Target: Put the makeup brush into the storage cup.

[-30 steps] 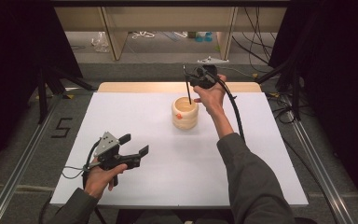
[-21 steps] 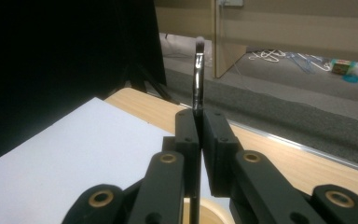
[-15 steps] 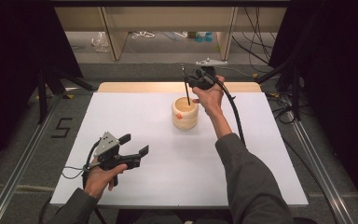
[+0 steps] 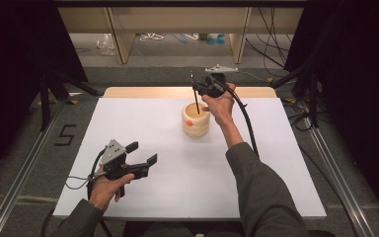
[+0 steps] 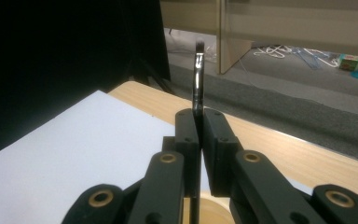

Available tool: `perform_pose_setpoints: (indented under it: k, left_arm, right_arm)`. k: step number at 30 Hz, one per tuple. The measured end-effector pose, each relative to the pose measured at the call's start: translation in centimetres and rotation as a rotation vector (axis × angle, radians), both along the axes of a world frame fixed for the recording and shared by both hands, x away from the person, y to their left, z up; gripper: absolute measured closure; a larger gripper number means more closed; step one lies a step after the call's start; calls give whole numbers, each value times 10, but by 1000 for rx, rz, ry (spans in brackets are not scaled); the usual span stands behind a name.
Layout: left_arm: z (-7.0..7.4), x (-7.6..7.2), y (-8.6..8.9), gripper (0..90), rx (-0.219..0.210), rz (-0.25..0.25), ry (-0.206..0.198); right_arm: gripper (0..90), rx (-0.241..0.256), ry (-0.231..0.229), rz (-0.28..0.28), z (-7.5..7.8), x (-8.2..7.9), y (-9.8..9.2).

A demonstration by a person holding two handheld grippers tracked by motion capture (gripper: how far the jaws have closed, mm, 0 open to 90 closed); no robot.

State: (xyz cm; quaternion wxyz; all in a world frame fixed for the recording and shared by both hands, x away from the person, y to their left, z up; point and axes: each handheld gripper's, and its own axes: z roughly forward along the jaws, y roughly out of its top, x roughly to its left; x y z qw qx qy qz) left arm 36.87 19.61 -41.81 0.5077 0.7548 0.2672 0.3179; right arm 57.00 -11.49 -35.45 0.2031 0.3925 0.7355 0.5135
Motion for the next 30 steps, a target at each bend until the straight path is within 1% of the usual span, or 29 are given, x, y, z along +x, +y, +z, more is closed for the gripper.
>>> perform_pose_setpoints:
  k: [3, 5, 6, 7, 8, 11, 15, 22, 23, 24, 27, 28, 30]
  left_arm:
    - [0, 0, 0, 155, 1, 1, 0]
    - [0, 0, 0, 155, 1, 0, 0]
    - [0, 0, 0, 155, 0, 0, 0]
    - [0, 0, 0, 155, 1, 0, 0]
    - [0, 0, 0, 156, 3, 0, 1]
    - [0, 0, 0, 156, 3, 0, 1]
    - [0, 0, 0, 155, 2, 1, 0]
    - [0, 0, 0, 156, 1, 0, 0]
    - [0, 0, 0, 156, 0, 0, 0]
    - [0, 0, 0, 156, 2, 0, 0]
    - [0, 0, 0, 156, 3, 0, 0]
    - [0, 0, 0, 155, 2, 1, 1]
    - [0, 0, 0, 156, 3, 0, 0]
  right_arm:
    - [857, 2, 9, -1, -1, 0, -1]
    - [857, -1, 4, 2, -5, -1, -2]
    - [857, 0, 8, 2, -7, -1, -3]
    - [857, 6, 21, -2, -8, -2, -3]
    - [857, 11, 21, -3, -10, -2, -4]
    - [857, 6, 27, -3, -15, -3, -4]
    - [857, -2, 22, 1, -20, -2, -4]
    - [857, 0, 38, 8, -23, -4, -2]
    - [856, 3, 31, 8, -25, -4, -3]
    - [856, 6, 41, 6, -26, -4, -3]
    - [856, -9, 36, 7, -29, -4, -4]
    - [856, -2, 42, 1, -29, -4, -4]
    - [854, -7, 50, -2, -31, -5, -6]
